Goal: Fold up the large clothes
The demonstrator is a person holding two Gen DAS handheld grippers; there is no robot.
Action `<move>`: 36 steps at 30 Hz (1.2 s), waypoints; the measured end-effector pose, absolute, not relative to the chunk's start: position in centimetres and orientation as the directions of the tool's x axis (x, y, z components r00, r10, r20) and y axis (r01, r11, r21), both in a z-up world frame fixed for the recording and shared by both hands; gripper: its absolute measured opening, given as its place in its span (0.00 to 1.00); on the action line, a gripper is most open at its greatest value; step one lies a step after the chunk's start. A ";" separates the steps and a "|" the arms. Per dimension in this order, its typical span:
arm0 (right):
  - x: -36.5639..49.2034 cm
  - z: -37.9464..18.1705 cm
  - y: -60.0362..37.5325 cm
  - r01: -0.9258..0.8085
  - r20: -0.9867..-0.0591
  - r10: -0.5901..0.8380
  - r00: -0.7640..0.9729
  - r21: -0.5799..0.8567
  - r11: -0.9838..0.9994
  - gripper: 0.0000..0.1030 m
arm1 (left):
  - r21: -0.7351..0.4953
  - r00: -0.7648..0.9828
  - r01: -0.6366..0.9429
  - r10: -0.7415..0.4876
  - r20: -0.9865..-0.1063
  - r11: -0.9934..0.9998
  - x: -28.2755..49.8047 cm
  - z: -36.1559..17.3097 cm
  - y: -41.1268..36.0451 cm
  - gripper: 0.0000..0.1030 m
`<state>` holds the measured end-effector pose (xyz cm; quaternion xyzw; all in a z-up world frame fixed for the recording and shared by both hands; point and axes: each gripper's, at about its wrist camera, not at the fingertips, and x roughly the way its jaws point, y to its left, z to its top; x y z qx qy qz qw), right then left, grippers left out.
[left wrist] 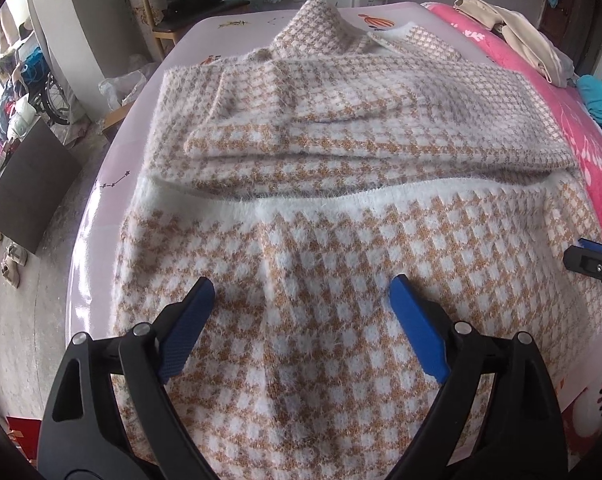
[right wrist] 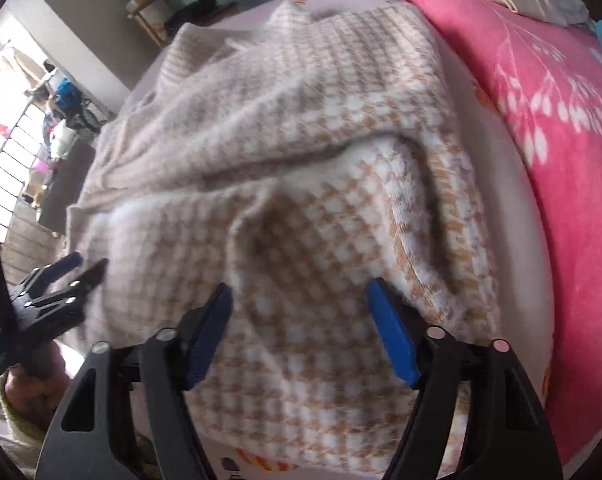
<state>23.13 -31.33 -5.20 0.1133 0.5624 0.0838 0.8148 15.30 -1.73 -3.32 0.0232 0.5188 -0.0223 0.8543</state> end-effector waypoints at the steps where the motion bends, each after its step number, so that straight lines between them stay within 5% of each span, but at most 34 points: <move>1: 23.1 -4.8 -31.7 -0.001 -0.900 0.249 0.358 0.266 0.964 0.58 | 0.012 0.459 0.062 -0.018 -0.888 0.998 15.3 -3.3 -1.6 0.83; 7: 22.5 -2.2 -29.2 -0.033 -0.905 0.100 0.414 0.095 0.995 0.58 | -0.018 0.451 0.064 -0.045 -0.891 0.998 15.5 -3.5 -1.3 0.83; 14: 22.1 -2.4 -22.7 -0.250 -0.887 0.254 0.386 0.164 0.954 0.59 | -0.028 0.461 0.073 -0.058 -0.885 0.997 15.4 -3.7 -1.1 0.85; 26: 22.6 -4.2 -21.8 -0.220 -0.914 0.233 0.331 0.165 0.961 0.64 | -0.069 0.469 0.121 -0.118 -0.875 0.990 15.4 -3.6 -0.1 0.87; 36: 30.8 2.6 -25.3 -0.214 -0.827 0.296 0.478 0.217 0.952 0.71 | -0.063 0.623 0.183 -0.166 -0.764 0.981 18.7 6.3 4.3 0.87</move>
